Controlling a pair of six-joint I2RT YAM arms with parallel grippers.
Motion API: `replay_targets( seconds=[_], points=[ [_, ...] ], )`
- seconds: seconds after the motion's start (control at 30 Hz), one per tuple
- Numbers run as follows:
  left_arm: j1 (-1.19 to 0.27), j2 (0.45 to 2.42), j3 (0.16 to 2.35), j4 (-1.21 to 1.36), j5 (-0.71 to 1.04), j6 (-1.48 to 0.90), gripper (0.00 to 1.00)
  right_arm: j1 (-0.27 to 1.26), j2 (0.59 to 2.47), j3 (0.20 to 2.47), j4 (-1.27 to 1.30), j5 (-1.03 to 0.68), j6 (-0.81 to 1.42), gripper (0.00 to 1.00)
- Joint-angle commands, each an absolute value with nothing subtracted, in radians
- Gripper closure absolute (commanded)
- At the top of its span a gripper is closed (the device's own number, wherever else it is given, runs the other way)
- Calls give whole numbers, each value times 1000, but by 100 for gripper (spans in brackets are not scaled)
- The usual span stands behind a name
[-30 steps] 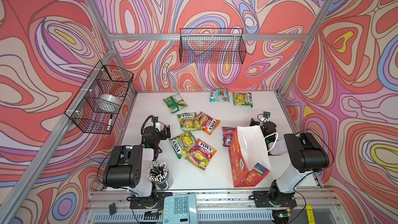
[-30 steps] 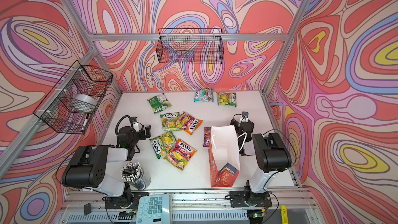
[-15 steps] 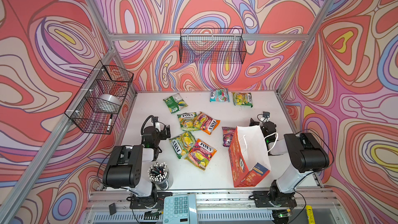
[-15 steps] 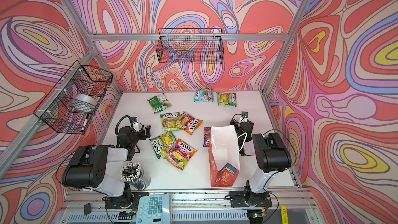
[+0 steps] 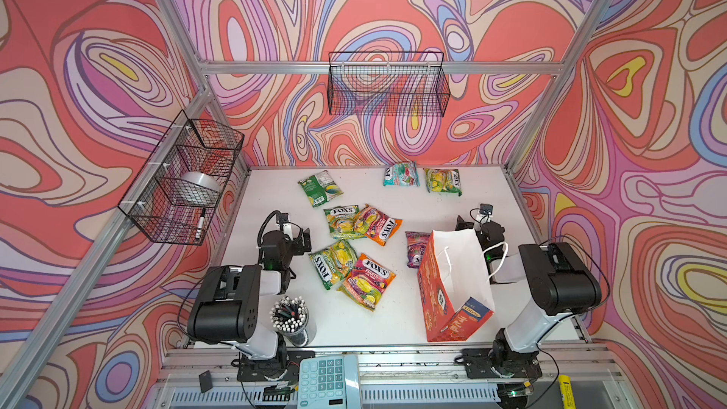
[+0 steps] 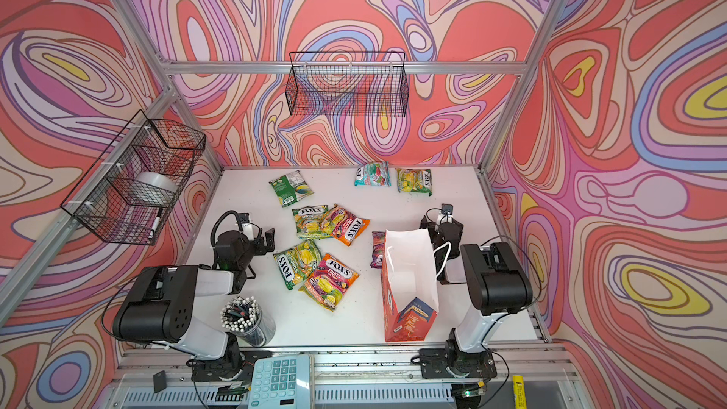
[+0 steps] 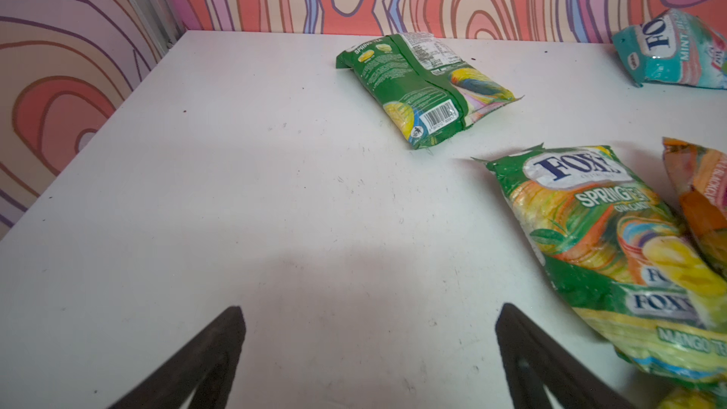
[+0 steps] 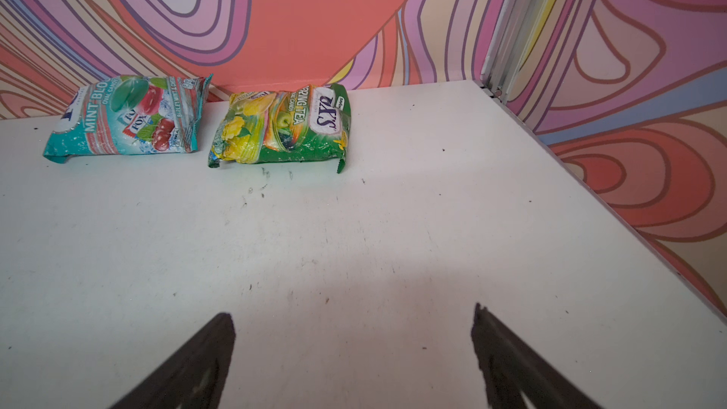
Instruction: Place the snacks into the paper bag
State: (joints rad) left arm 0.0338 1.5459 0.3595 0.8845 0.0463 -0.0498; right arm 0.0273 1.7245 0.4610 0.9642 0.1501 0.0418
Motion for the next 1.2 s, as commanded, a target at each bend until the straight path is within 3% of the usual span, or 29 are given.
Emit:
replay_targets(
  seconds=[0.0,0.07,0.17,0.27,0.43,0.5,0.63,0.73,0.83,1.03,1.17],
  points=[
    [34,1535,342,946,-31,-79,0,16,1723,473,953,136,40,2],
    [34,1498,367,869,-29,-72,0,15,1701,476,931,166,41,2],
    [32,1378,449,622,-71,-81,0,15,1530,578,632,230,62,2],
    [24,1248,534,449,-177,-119,0,15,1356,638,512,263,115,2],
    [23,1090,797,-1,-219,-312,0,15,1170,951,-49,462,518,2],
    [23,1074,925,-223,-175,-366,0,15,1156,1080,-240,479,569,1],
    [23,1074,1099,-557,18,-476,0,12,1136,1291,-539,303,598,2],
    [23,1065,1138,-649,247,-445,0,12,1193,1508,-858,184,597,2],
    [23,1047,1130,-694,367,-419,0,14,1193,1656,-1076,67,579,1],
    [23,1017,1080,-726,436,-364,0,14,1226,1958,-1498,-49,528,2],
    [21,967,1021,-678,434,-366,0,14,1251,2052,-1701,-162,499,8]
  ],
)
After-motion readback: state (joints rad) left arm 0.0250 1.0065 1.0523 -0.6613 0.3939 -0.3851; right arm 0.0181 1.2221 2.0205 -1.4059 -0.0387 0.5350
